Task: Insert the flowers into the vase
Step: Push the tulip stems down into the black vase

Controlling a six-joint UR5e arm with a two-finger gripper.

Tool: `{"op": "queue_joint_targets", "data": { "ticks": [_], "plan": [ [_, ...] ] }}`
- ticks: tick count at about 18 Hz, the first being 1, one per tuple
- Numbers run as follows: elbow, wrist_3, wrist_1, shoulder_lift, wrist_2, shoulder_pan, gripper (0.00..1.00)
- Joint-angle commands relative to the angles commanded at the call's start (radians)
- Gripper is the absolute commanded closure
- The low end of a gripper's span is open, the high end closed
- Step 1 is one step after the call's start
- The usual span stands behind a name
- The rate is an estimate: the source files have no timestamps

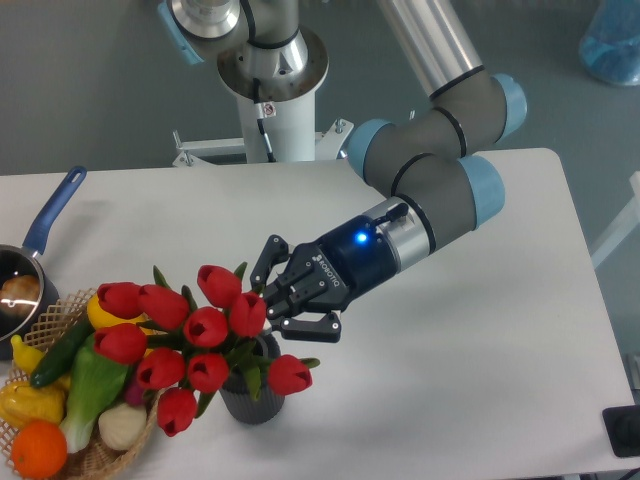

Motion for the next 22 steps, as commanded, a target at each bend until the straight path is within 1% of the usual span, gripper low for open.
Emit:
{"op": "queue_joint_targets", "data": {
  "ticks": [7,14,17,21,22],
  "plan": [
    [-0.054,0.023,0.002,0.006,-0.002,0.005,1.00],
    [-0.112,0.146,0.000,0.002,-0.002,0.009,1.00],
    [-0.152,0.215,0.002,0.002,-0.002,0.014,1.00],
    [-0.164,0.249,0.002,-0.008,0.000,0.014,1.00],
    [-0.178,0.252,0.002,-0.006,0.002,0.015,1.00]
  ]
}}
